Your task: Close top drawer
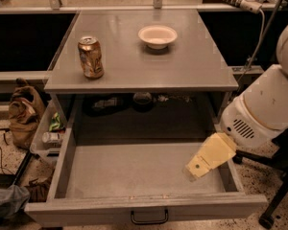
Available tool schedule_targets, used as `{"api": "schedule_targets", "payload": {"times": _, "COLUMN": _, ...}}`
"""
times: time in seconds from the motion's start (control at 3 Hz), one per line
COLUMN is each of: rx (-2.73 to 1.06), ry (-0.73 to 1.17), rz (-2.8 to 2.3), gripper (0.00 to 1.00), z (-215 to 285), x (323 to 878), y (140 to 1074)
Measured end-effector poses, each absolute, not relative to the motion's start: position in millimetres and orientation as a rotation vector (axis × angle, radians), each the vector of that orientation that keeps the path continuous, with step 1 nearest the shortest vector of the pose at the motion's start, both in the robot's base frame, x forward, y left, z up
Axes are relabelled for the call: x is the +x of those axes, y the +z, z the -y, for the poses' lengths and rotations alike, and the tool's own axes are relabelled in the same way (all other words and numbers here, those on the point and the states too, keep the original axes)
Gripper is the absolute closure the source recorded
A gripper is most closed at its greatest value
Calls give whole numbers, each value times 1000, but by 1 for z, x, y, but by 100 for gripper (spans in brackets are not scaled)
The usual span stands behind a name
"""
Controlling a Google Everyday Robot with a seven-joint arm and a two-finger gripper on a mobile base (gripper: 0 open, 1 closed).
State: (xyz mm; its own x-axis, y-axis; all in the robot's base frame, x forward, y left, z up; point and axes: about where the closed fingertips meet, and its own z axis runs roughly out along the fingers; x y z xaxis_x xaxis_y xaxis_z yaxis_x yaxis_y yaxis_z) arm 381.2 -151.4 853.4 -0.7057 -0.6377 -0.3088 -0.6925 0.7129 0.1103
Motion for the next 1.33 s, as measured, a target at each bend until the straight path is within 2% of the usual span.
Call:
{"api": "schedule_targets", "payload": {"times": 0.67, "rx": -1066, "ry": 391, "rz": -2685, "gripper": 0, "z": 146, "x": 370, "y": 824}}
{"api": "schedule_targets", "payload": {"times": 1.33, "rx": -1160, "ry": 579, "rz": -2699, "gripper": 0, "z": 126, "x": 321, "y": 755}}
